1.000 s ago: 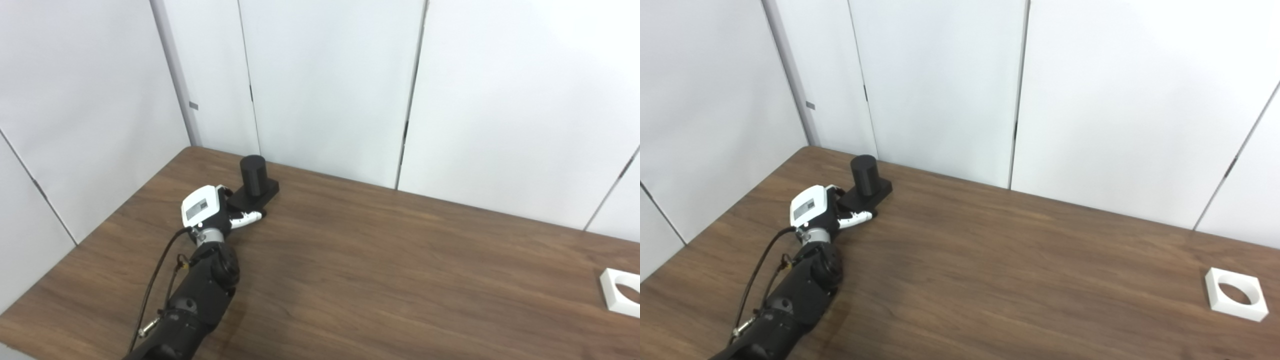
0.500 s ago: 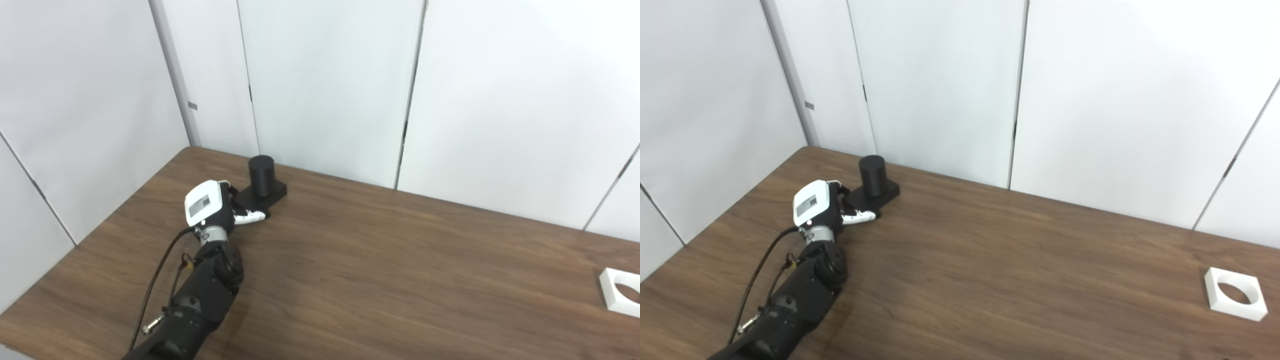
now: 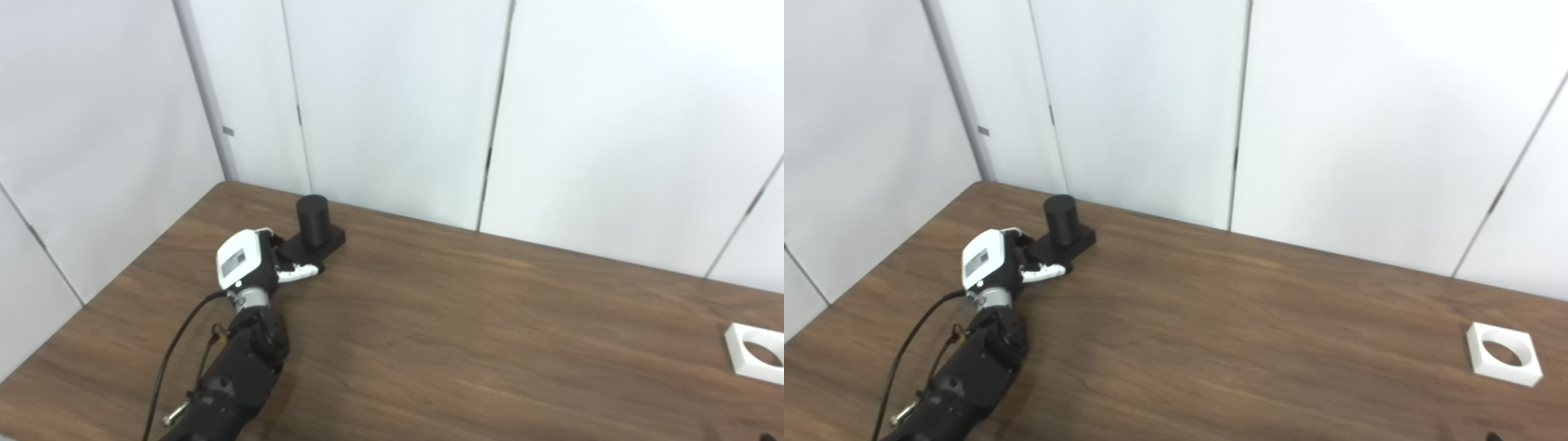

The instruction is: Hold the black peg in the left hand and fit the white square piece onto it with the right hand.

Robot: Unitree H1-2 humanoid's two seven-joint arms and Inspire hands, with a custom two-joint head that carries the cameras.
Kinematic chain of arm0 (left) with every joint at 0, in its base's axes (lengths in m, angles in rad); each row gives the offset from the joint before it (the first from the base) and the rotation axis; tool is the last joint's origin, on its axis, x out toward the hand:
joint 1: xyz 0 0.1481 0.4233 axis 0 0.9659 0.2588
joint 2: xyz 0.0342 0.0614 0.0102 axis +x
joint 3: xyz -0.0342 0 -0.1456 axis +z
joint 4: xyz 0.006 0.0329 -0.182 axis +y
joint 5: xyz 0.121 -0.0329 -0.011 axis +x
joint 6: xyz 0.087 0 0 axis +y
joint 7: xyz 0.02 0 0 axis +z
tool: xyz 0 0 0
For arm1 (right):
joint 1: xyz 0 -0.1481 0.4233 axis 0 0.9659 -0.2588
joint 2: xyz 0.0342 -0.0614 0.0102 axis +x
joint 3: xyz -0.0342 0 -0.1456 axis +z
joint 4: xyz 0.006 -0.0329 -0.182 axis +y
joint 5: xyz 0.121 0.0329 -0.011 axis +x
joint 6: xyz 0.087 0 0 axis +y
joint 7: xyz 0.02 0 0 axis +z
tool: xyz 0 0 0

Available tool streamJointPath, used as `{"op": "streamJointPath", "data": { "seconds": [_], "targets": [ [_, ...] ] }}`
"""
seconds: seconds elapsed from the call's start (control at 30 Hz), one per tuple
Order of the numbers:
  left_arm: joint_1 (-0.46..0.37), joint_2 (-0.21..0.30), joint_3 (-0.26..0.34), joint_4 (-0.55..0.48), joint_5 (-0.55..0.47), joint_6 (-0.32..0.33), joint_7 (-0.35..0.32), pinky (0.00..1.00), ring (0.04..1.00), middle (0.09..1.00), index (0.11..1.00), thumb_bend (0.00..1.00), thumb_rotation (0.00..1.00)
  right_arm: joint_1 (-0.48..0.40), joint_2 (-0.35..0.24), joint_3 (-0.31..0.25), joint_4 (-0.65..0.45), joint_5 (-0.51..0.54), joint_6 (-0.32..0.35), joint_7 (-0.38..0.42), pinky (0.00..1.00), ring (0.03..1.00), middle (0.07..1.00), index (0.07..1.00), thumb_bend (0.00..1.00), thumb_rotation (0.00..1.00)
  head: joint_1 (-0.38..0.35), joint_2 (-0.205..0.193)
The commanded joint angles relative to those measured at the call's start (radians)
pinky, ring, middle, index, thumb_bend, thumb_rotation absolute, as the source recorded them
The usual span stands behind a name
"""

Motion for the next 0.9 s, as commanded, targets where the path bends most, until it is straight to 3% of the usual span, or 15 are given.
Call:
{"op": "streamJointPath", "data": {
  "seconds": [0.0, 0.17, 0.27, 0.67, 0.87],
  "targets": [
    [-0.001, 0.025, -0.008, -0.081, 0.019, -0.021, -0.010, 0.72, 0.752, 0.674, 0.479, 0.52, 0.05, -0.004, 0.011, 0.009, -0.012, -0.015, 0.018, -0.001, 1.00, 0.912, 0.887, 0.934, 0.65, 1.00, -0.009, 0.004],
    [0.066, 0.034, -0.027, -0.220, 0.023, -0.040, -0.079, 0.66, 0.728, 0.658, 0.480, 0.52, 0.05, -0.005, 0.020, 0.019, -0.032, -0.032, 0.049, -0.008, 1.00, 0.952, 0.901, 0.948, 0.62, 1.00, -0.033, 0.017],
    [0.123, 0.033, -0.044, -0.345, 0.031, -0.047, -0.142, 0.66, 0.742, 0.675, 0.482, 0.52, 0.05, -0.010, 0.009, 0.027, -0.024, 0.003, 0.026, 0.010, 0.99, 0.956, 0.929, 0.981, 0.58, 1.00, -0.056, 0.031],
    [0.308, -0.006, -0.139, -0.817, 0.114, 0.018, -0.416, 0.65, 0.766, 0.715, 0.486, 0.52, 0.05, -0.011, 0.023, 0.043, -0.087, 0.046, 0.089, 0.000, 1.00, 0.963, 0.943, 1.000, 0.50, 1.00, -0.128, 0.097],
    [0.375, -0.034, -0.168, -0.933, 0.119, -0.031, -0.502, 0.64, 0.771, 0.716, 0.485, 0.52, 0.05, -0.011, 0.022, 0.061, -0.118, 0.009, 0.098, -0.007, 1.00, 0.948, 0.928, 0.992, 0.42, 1.00, -0.179, 0.144]
  ]
}}
